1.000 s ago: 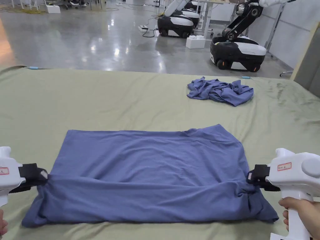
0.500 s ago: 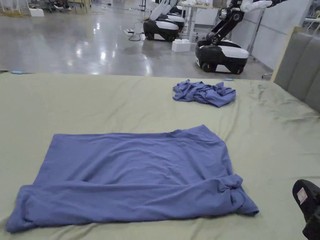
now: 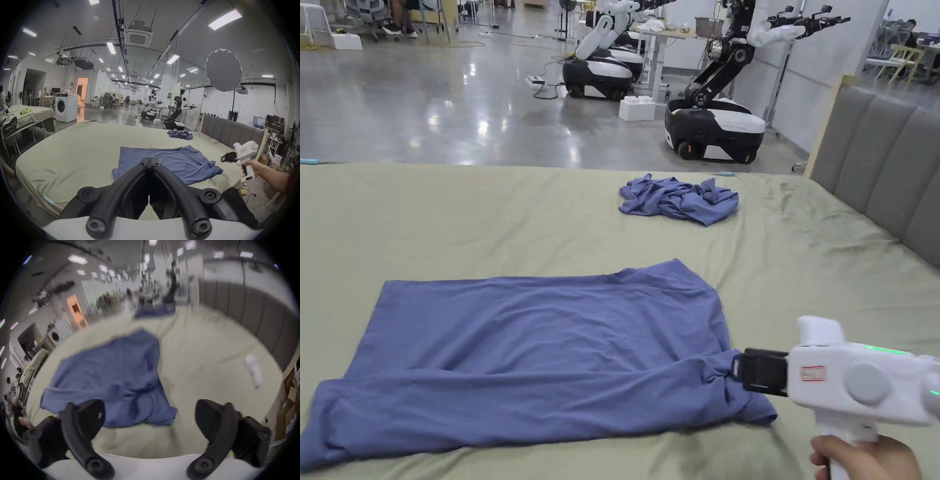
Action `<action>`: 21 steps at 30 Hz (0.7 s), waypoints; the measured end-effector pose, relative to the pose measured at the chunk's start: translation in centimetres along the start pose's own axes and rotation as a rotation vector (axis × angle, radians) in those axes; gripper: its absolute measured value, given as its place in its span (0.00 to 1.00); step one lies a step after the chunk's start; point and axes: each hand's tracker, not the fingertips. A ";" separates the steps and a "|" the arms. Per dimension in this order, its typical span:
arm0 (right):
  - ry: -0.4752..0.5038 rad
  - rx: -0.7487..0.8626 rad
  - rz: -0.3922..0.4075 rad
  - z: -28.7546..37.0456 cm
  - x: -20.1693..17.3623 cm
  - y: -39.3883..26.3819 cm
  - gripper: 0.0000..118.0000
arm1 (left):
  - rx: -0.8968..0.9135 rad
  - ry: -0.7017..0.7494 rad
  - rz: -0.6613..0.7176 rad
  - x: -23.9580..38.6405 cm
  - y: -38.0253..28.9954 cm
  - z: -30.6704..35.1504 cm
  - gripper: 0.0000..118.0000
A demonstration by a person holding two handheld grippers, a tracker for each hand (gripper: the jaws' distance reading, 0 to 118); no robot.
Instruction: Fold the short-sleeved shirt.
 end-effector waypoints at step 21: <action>0.047 -0.025 0.026 -3.8 -3.1 -2.2 0.10 | -0.789 0.118 0.301 -10.7 -5.2 -23.8 0.80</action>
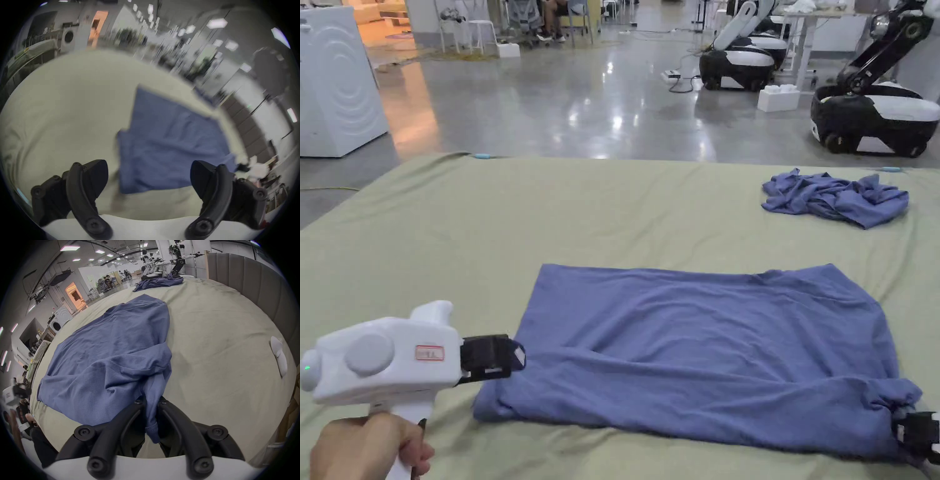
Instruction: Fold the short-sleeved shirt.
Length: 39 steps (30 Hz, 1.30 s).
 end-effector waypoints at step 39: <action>0.134 -0.035 -0.027 8.9 4.1 -5.5 0.10 | -0.089 -0.186 -0.060 -3.7 -8.4 7.6 0.02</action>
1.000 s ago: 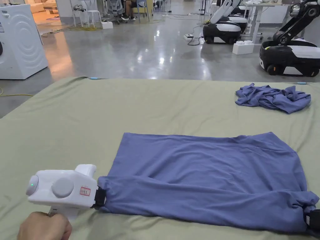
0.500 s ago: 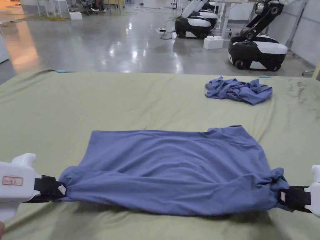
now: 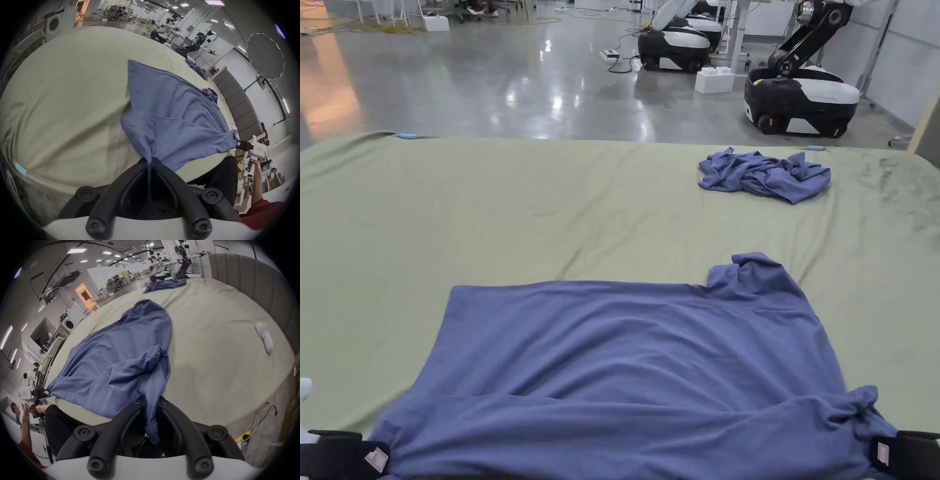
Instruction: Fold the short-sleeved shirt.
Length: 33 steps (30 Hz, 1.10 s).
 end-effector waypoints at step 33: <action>0.051 0.604 0.194 8.1 -10.3 2.3 0.10 | 0.789 0.026 -0.306 13.7 -8.1 11.6 0.00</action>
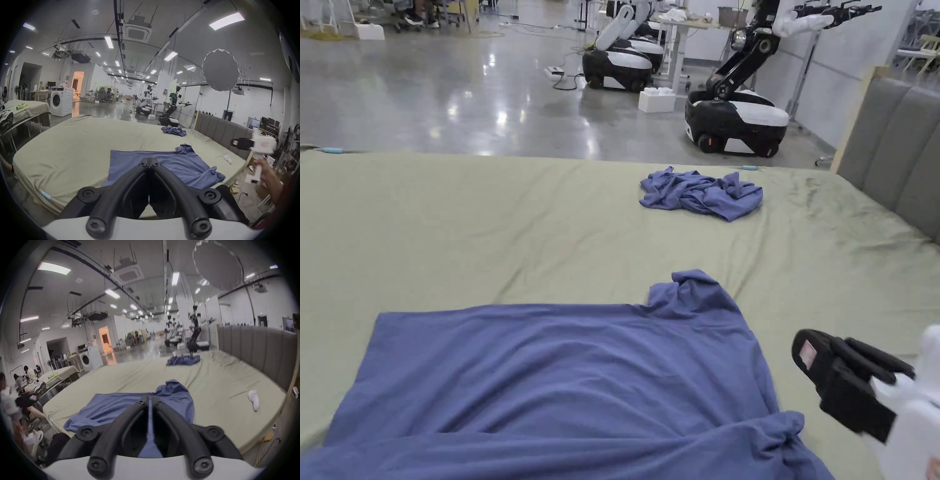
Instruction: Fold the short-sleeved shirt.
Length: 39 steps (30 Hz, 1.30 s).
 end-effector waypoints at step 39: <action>-0.169 -0.645 -0.118 -32.8 10.7 -1.1 0.06 | -0.788 0.296 0.068 -15.0 -3.1 -45.3 0.02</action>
